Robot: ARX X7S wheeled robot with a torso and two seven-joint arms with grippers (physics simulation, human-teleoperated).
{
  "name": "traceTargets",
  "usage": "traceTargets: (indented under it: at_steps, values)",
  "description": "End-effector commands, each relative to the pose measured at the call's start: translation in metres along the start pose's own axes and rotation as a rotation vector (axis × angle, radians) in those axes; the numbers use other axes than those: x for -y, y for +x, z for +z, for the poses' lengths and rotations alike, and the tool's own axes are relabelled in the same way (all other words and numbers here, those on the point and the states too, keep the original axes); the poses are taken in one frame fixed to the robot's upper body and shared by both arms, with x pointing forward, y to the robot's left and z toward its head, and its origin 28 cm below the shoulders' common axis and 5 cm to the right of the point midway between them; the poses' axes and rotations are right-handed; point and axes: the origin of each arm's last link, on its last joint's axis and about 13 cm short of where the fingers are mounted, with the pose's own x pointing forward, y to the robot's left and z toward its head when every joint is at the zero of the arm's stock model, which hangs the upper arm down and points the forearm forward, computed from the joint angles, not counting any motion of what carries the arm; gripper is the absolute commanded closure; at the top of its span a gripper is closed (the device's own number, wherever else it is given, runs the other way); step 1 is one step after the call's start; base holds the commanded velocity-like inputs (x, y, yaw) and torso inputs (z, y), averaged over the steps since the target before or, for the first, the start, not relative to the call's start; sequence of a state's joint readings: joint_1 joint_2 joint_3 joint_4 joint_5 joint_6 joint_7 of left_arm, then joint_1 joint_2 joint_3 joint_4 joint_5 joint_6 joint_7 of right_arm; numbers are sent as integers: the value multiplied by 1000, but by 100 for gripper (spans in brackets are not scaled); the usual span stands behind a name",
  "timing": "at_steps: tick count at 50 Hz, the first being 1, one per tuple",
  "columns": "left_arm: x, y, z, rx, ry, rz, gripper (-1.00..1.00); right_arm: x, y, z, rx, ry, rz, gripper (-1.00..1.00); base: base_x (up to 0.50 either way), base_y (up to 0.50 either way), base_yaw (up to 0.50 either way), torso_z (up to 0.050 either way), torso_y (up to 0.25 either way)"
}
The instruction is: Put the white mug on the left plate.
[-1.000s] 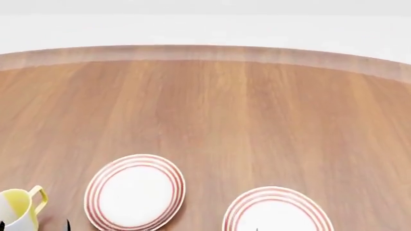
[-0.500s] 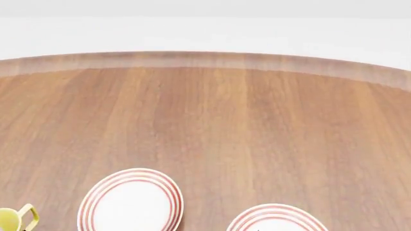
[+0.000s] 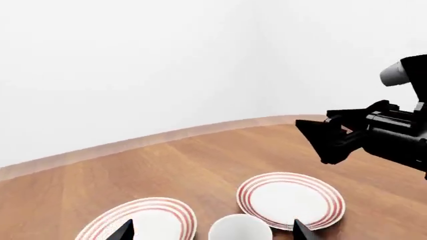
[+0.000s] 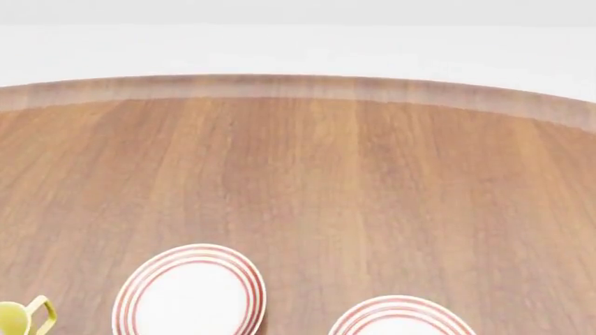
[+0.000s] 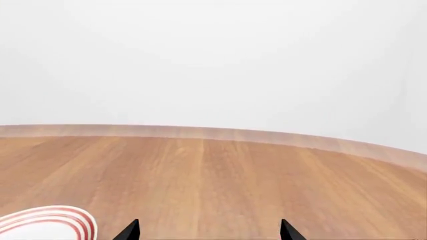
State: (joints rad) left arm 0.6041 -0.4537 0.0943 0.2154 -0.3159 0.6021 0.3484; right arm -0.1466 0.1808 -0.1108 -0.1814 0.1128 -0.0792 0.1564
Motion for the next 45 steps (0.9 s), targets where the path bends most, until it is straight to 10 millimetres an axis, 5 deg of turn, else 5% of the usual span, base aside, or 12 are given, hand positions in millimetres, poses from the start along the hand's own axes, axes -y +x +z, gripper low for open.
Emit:
traceTargets:
  at_steps: [1,45]
  values:
    - [15,-42,3,-102,59,-142,-100,0,1,-1,-3,0,-1,-100,0,0,0,0,0]
    - [17,-50,-17,-201,133,-205,-100,0,1,-1,-5,-4,-4,-100,0,0,0,0,0]
